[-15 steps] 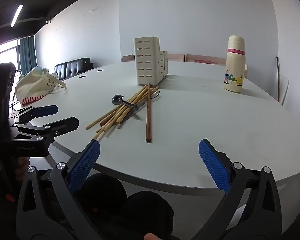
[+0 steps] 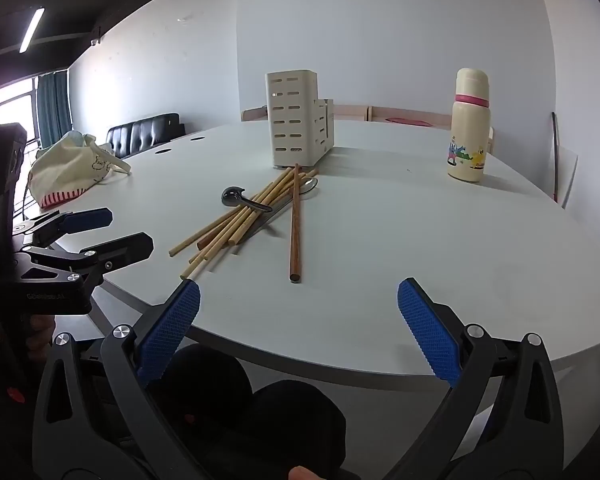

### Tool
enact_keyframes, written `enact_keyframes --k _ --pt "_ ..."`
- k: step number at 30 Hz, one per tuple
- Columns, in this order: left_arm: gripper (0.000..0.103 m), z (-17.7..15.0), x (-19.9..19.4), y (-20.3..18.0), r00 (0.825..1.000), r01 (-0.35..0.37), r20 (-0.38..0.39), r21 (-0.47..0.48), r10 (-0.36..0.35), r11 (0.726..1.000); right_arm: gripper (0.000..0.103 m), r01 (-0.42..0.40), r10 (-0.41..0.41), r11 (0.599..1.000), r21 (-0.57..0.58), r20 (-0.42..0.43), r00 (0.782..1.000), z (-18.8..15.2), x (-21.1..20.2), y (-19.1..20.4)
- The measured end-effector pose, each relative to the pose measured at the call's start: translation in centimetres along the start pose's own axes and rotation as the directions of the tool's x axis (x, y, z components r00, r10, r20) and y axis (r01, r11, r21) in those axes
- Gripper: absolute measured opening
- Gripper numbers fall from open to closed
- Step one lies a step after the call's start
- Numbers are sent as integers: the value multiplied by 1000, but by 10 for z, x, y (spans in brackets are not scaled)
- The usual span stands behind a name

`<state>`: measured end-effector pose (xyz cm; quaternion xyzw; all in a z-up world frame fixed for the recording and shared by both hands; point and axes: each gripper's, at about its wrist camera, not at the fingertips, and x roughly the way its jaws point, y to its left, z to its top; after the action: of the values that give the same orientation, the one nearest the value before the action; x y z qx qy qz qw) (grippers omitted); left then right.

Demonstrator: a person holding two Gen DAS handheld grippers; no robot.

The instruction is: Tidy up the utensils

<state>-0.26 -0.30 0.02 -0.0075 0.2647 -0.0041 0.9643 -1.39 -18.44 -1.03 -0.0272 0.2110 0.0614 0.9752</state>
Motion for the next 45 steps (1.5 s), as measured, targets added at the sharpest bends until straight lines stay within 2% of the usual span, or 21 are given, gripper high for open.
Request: enact_keyframes --k 45 --pt "98 -3 -3 -3 1000 -4 -1 9 4 1000 95 -7 7 1000 0 3 1000 3 2 -4"
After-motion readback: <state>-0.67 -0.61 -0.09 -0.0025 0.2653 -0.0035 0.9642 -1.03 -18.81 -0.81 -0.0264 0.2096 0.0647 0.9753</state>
